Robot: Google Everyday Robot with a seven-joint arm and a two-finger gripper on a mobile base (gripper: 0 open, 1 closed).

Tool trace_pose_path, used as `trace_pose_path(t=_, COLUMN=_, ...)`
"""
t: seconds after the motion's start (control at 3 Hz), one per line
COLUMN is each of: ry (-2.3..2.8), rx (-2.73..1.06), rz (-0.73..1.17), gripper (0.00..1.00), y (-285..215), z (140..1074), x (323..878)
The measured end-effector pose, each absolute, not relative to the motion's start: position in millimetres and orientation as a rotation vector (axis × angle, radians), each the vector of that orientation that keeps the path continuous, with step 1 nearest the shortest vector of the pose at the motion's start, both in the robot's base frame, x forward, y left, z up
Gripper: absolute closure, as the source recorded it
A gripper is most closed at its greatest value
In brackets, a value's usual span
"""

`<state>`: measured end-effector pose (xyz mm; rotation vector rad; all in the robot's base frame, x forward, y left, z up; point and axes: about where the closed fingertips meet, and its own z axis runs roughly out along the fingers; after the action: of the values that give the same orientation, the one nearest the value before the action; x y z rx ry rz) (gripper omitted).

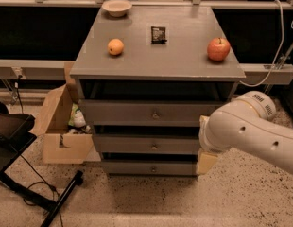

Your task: Open middle drawer

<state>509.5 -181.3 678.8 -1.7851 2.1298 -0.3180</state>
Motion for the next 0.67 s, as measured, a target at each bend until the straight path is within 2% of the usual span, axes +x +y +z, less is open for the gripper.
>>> trace_pose_path(t=0.33, ry=2.123, rx=-1.76, rz=-0.255, gripper=0.0, y=-171.1, z=639.9, x=515.9)
trace_pose_path(t=0.67, ry=2.123, rx=-1.76, rz=-0.255, gripper=0.0, y=-171.1, z=639.9, x=515.9)
